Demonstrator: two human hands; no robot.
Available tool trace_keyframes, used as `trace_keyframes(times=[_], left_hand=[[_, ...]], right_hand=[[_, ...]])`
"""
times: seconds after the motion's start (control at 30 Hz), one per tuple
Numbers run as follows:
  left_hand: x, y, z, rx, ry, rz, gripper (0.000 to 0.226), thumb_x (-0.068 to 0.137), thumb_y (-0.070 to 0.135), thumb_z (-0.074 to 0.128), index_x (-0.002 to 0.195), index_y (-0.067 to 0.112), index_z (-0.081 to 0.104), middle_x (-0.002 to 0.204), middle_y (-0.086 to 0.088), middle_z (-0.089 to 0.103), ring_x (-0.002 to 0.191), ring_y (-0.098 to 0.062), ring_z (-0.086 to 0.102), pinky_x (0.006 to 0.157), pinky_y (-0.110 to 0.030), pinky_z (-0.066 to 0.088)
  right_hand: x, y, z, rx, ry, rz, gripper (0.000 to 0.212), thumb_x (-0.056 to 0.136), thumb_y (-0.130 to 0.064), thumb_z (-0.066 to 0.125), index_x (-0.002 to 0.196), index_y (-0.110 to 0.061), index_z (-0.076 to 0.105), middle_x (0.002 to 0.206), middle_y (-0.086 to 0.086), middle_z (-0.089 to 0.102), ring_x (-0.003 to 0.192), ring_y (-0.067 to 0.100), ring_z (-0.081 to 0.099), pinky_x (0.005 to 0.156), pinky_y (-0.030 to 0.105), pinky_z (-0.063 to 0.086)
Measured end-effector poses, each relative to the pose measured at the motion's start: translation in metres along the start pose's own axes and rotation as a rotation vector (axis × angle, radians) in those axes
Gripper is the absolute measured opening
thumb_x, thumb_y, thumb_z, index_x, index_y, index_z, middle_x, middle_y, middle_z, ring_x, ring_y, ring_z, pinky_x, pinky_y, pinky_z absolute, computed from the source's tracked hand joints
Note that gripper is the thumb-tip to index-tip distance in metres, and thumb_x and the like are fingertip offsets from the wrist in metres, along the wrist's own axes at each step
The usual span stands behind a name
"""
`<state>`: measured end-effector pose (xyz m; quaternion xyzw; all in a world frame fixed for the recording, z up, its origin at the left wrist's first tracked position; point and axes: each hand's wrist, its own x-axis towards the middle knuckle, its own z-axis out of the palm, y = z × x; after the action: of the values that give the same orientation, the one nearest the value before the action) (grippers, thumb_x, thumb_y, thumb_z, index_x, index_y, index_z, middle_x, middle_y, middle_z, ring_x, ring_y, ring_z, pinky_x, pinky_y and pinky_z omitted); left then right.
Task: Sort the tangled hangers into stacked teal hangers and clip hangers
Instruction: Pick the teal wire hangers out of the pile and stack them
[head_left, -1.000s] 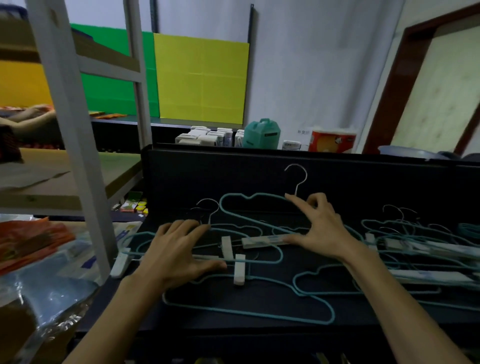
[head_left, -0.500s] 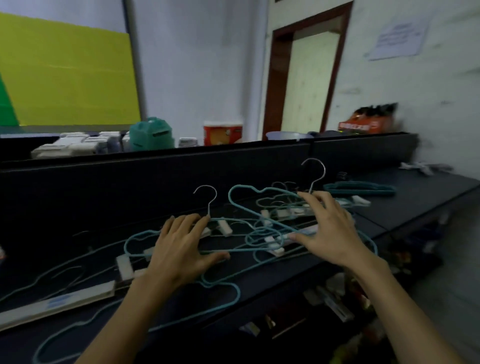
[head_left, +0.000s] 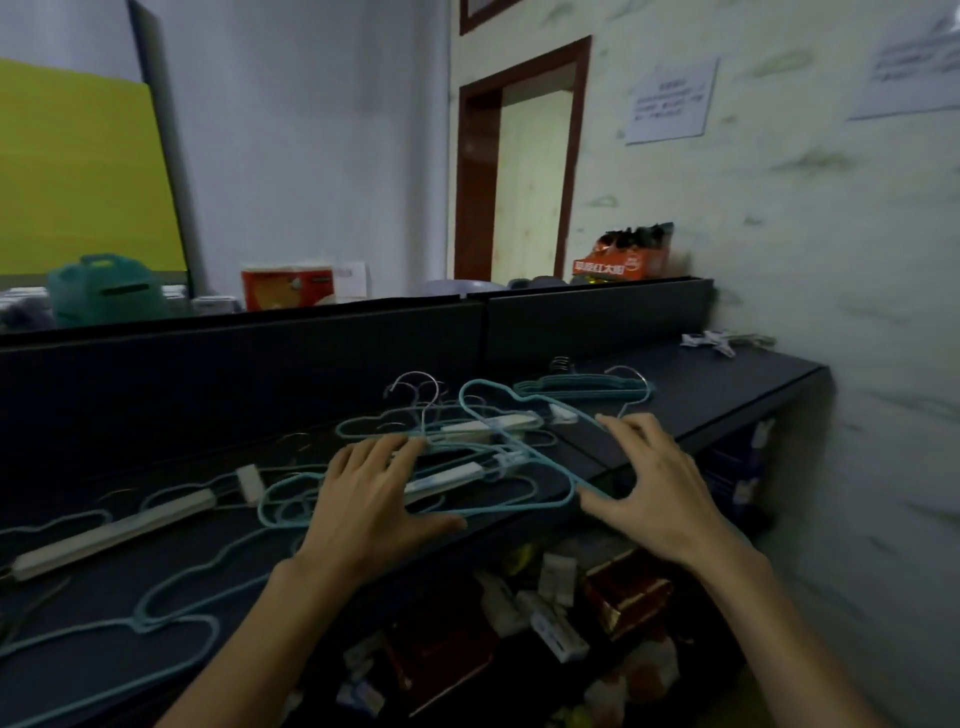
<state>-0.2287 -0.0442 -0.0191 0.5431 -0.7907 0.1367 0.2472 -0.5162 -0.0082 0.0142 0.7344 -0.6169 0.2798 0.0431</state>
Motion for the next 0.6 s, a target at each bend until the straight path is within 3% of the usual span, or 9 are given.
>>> trace_keyframes(times=[0.2, 0.3, 0.43, 0.6], left_hand=[[0.028, 0.092, 0.046, -0.022, -0.071, 0.052, 0.099, 0.065, 0.089, 0.028, 0.137, 0.023, 0.044, 0.135, 0.002, 0.05, 0.125, -0.025, 0.045, 0.103, -0.044, 0.036], [0.037, 0.129, 0.065, 0.006, -0.104, 0.09, 0.094, 0.068, 0.087, 0.028, 0.128, 0.019, 0.055, 0.124, -0.001, 0.058, 0.113, -0.027, 0.056, 0.093, -0.046, 0.046], [0.058, 0.163, 0.079, 0.018, -0.083, 0.126, 0.093, 0.075, 0.085, 0.016, 0.117, 0.017, 0.063, 0.11, -0.001, 0.065, 0.099, -0.025, 0.063, 0.083, -0.042, 0.052], [0.096, 0.19, 0.109, 0.005, -0.097, 0.189, 0.091, 0.068, 0.085, 0.031, 0.12, 0.017, 0.061, 0.112, -0.002, 0.063, 0.101, -0.026, 0.061, 0.085, -0.044, 0.049]], right_hand=[[-0.026, 0.101, -0.021, -0.035, -0.028, 0.082, 0.101, 0.066, -0.081, 0.043, 0.148, -0.028, 0.02, 0.129, -0.013, 0.03, 0.119, 0.015, 0.04, 0.094, 0.04, 0.043], [-0.036, 0.142, -0.03, -0.048, -0.031, 0.138, 0.103, 0.064, -0.083, 0.038, 0.149, -0.028, 0.018, 0.136, -0.013, 0.028, 0.124, 0.015, 0.039, 0.097, 0.041, 0.04], [-0.043, 0.182, -0.037, -0.041, -0.021, 0.186, 0.098, 0.068, -0.075, 0.044, 0.149, -0.028, 0.017, 0.14, -0.012, 0.026, 0.125, 0.018, 0.039, 0.1, 0.044, 0.038], [-0.044, 0.217, -0.032, 0.023, 0.007, 0.266, 0.09, 0.074, -0.062, 0.058, 0.149, -0.024, 0.022, 0.139, -0.01, 0.029, 0.125, 0.017, 0.039, 0.101, 0.04, 0.038]])
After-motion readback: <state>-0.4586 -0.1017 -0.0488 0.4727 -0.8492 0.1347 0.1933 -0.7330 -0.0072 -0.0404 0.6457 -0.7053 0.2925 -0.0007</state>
